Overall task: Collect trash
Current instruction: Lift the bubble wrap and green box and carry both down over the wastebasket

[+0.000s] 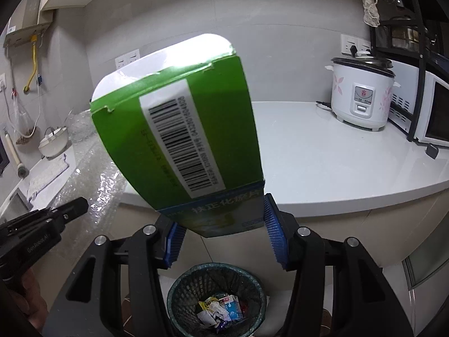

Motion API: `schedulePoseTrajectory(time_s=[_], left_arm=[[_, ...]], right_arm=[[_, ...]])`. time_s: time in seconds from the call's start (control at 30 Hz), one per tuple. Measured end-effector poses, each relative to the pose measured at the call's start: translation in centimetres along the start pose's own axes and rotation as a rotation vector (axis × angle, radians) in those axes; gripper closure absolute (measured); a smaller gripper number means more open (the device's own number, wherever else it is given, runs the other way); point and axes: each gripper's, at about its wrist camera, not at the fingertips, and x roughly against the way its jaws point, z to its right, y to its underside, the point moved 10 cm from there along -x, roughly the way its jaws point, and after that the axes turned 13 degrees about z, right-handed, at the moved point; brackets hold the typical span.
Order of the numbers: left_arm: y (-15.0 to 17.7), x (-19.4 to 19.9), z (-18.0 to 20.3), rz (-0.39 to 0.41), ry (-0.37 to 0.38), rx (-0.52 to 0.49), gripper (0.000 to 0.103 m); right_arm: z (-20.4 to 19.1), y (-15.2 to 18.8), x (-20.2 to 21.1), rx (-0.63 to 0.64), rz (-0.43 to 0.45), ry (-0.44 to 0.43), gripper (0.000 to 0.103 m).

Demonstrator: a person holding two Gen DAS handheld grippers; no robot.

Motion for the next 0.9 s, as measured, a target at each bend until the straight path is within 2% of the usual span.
schedulePoseTrajectory(time_s=[0.2, 0.27, 0.5, 0.9], left_arm=[[3.2, 0.6, -0.4, -0.007, -0.011, 0.011, 0.094], [4.9, 0.7, 0.2, -0.028, 0.011, 0.012, 0.094], [10.4, 0.5, 0.9, -0.084, 0.013, -0.016, 0.094], [16.3, -2.7, -0.5, -0.178, 0.006, -0.001, 0.094]], right_arm=[[-1.2, 3.9, 0.4, 0.014, -0.035, -0.029, 0.053], [-1.5, 5.5, 0.4, 0.01, -0.058, -0.042, 0.053], [-1.7, 10.7, 0.2, 0.022, -0.121, -0.045, 0.053], [-0.7, 18.4, -1.6, 0.022, -0.225, -0.017, 0.053]])
